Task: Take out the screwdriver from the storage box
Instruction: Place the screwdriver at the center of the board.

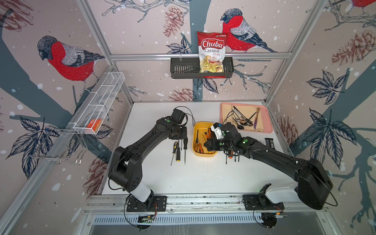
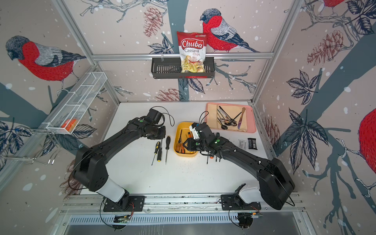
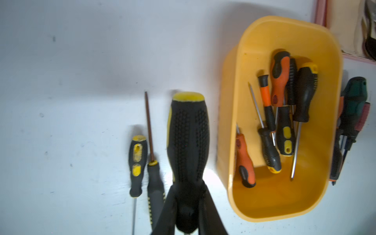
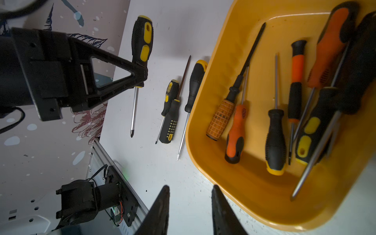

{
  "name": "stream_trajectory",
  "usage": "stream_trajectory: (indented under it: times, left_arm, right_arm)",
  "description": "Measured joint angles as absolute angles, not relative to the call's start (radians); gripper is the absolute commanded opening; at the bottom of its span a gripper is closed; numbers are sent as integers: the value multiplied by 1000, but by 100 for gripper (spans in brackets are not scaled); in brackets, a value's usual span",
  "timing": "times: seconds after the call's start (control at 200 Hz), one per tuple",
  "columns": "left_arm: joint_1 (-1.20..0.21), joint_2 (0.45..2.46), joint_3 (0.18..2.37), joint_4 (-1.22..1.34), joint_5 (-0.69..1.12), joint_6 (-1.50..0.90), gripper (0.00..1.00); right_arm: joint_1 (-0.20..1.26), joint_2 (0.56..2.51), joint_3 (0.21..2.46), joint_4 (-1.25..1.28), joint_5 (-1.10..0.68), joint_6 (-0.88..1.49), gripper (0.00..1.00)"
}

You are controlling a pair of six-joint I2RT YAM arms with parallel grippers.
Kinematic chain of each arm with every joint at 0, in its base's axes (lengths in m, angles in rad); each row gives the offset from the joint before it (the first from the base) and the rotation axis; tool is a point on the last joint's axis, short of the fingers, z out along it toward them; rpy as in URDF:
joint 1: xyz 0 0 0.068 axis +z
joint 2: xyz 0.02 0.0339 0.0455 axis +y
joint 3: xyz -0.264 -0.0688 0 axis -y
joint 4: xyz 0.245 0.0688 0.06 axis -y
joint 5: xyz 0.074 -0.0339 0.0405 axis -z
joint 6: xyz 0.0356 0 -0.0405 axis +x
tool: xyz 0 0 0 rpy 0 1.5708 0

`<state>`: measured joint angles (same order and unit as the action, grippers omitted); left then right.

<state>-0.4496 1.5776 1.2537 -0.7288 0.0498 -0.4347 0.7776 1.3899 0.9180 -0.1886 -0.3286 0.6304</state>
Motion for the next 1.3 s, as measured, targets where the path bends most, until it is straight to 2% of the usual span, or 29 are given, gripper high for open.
stream_trajectory:
  times: [0.385, 1.061, 1.301]
  left_arm:
    - [-311, 1531, 1048, -711, 52, -314, 13]
    - [-305, 1620, 942, -603, 77, -309, 17]
    - [-305, 1630, 934, -582, 78, -317, 26]
  right_arm:
    - [856, 1503, 989, -158, -282, 661, 35]
    - [857, 1525, 993, -156, -254, 682, 35]
    - [848, 1525, 993, -160, -252, 678, 35]
